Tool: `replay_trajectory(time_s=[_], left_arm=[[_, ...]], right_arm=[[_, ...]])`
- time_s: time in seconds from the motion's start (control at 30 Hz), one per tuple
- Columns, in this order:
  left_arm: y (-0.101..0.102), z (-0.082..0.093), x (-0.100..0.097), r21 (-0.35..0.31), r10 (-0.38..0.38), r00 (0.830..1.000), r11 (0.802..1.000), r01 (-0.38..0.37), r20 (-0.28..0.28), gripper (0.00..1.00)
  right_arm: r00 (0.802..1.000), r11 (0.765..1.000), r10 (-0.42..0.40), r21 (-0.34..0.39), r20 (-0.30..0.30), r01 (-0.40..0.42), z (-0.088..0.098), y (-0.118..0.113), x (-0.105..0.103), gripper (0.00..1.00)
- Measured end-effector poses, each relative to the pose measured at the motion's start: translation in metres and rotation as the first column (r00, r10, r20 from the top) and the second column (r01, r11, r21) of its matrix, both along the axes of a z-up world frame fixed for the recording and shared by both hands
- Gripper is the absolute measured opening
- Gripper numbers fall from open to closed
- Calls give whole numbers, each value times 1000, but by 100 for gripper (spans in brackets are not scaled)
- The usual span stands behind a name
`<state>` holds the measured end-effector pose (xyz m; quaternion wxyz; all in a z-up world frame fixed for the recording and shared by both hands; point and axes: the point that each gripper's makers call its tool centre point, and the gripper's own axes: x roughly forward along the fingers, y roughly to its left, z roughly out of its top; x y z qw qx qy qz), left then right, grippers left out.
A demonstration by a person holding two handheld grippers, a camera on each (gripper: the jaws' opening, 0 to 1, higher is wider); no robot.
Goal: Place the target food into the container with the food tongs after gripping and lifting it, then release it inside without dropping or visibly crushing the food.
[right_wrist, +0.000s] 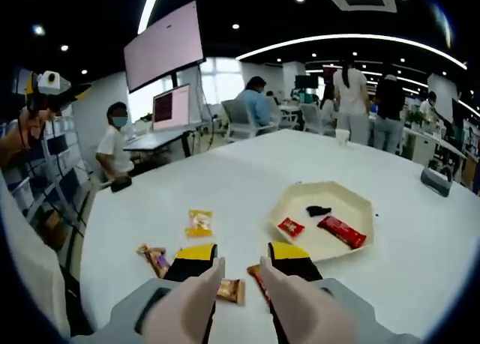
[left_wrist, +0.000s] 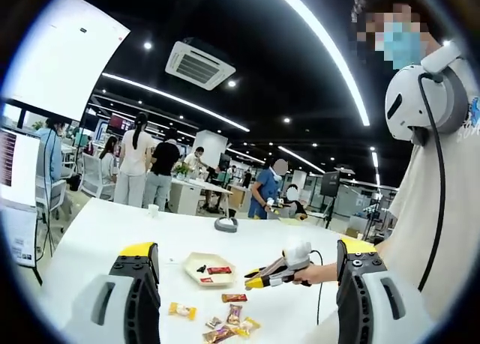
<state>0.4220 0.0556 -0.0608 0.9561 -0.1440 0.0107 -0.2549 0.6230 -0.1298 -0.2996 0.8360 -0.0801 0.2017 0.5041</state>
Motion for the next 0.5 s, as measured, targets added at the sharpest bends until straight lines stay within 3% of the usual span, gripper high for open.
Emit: replay_trajectory(time_s=[0.5], left_arm=[[1,-12,2,4,15,1000,1000,-15,-21,99]], right_arm=[[1000,998,11,-68,-22,-12,-26,-2,12,27]])
